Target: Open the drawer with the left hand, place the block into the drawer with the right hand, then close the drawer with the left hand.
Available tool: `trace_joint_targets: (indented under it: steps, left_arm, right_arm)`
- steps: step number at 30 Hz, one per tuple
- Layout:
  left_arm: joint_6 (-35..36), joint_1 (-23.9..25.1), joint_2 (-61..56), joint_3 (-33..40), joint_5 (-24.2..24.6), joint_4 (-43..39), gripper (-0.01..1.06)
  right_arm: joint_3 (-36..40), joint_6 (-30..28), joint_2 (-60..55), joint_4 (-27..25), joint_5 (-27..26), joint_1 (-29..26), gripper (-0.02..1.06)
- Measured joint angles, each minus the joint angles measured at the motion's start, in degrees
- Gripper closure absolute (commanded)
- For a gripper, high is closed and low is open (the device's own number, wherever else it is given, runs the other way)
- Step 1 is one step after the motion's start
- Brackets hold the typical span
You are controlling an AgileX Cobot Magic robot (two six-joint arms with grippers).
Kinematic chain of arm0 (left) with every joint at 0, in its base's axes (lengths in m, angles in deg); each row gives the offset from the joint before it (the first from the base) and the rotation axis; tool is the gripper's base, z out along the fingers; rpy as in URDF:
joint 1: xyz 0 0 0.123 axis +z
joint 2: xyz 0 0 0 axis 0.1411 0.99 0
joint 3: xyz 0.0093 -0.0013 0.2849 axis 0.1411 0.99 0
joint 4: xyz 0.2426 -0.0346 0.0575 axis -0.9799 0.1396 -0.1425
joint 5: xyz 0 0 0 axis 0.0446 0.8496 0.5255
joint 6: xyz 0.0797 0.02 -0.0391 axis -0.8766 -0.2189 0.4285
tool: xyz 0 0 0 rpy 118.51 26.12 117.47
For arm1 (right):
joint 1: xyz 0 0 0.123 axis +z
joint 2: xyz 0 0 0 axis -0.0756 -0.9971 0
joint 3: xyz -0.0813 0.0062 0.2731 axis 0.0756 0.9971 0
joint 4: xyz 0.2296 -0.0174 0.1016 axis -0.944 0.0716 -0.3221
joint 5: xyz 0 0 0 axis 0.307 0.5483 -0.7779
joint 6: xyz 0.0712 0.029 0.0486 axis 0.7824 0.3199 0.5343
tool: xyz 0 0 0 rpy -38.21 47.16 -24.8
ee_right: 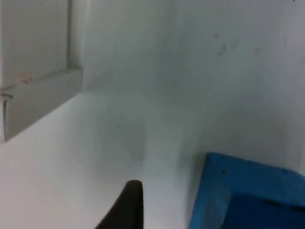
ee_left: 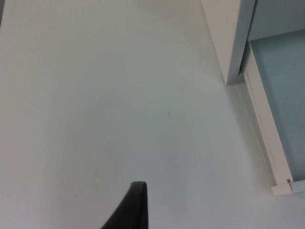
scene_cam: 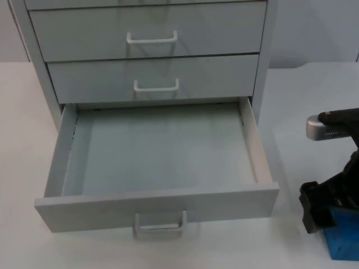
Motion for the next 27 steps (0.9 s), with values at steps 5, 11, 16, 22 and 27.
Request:
trace_joint_targets:
  steps: [5, 11, 16, 22, 27]
  left_arm:
    - [0.0, 0.0, 0.0, 0.0, 0.0, 0.0, 0.00]
    - [0.0, 0.0, 0.0, 0.0, 0.0, 0.0, 0.00]
    - [0.0, 0.0, 0.0, 0.0, 0.0, 0.0, 0.00]
    - [0.0, 0.0, 0.0, 0.0, -0.2, 0.0, 0.00]
    - [0.0, 0.0, 0.0, 0.0, -0.8, 0.0, 0.00]
  right_arm:
    - [0.0, 0.8, -0.1, 0.0, 0.2, 0.0, 0.42]
    - [0.0, 1.2, -0.2, 0.0, 0.9, 0.0, 0.98]
    - [0.0, 0.5, 2.2, 0.0, 2.5, 0.0, 1.05]
    - [0.0, -1.9, 15.0, 0.2, 7.3, 0.0, 1.05]
    - [0.0, -3.2, 24.2, 0.2, 9.8, 0.0, 1.05]
